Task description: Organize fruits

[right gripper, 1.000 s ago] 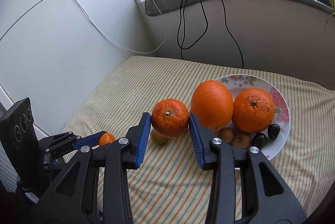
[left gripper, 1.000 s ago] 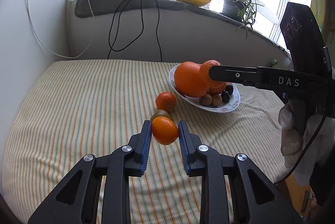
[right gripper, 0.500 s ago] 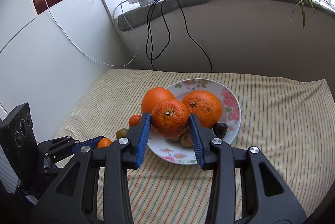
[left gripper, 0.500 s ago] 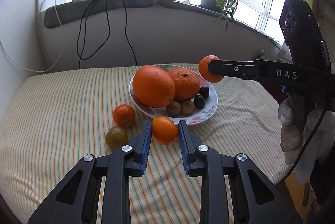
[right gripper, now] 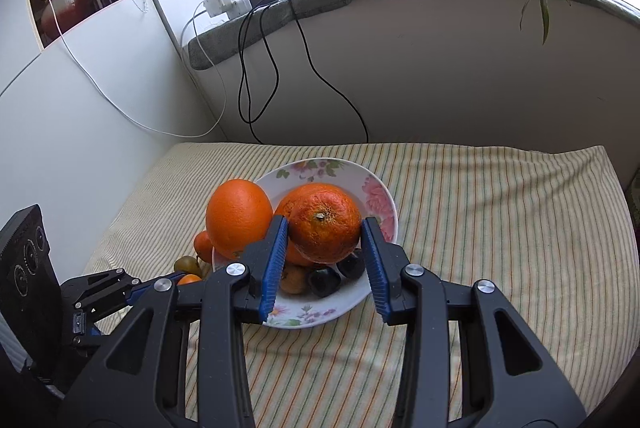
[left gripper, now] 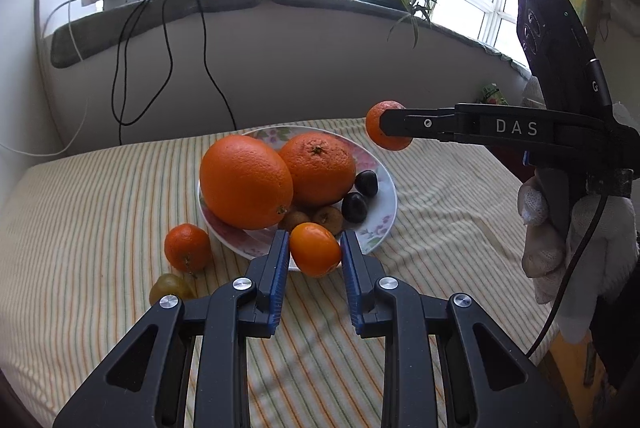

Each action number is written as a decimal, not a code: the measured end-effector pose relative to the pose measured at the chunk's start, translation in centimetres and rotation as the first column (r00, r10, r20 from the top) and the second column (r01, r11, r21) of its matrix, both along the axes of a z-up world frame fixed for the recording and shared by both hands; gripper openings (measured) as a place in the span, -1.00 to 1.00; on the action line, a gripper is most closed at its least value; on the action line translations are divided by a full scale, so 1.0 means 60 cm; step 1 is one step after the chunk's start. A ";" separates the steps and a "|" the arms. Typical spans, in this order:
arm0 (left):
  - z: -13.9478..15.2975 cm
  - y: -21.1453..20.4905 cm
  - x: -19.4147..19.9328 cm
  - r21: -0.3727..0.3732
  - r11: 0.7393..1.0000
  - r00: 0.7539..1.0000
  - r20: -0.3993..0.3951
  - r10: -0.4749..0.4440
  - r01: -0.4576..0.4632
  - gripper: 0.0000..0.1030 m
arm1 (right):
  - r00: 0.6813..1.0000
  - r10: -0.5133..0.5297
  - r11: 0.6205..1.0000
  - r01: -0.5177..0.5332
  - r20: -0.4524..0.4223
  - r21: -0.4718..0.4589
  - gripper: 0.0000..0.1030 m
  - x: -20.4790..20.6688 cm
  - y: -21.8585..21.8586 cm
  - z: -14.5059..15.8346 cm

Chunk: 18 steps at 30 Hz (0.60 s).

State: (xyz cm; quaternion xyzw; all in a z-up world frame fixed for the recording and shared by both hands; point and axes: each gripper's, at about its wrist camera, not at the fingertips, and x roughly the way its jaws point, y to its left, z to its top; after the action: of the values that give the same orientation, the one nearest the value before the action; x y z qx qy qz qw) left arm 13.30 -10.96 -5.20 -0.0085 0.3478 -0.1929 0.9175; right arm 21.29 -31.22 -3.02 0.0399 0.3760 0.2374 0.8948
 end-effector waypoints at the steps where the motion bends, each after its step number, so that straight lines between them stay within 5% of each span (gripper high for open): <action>1: -0.001 -0.004 0.003 0.001 1.000 1.000 0.000 -0.002 0.002 -0.53 | 1.000 0.001 1.000 -0.001 -0.002 -0.003 -0.23 0.005 -0.001 -0.001; 18: -0.023 -0.043 0.033 0.024 0.999 0.999 -0.013 -0.031 0.032 -0.53 | 0.999 -0.014 0.999 0.013 -0.045 -0.035 -0.23 0.080 0.000 -0.045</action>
State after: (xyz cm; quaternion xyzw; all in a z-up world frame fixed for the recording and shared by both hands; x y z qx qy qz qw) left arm 15.29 -13.53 -6.57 0.0070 0.3559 -0.2030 0.9122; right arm 26.09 -31.19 -5.74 0.0324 0.4000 0.2240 0.8881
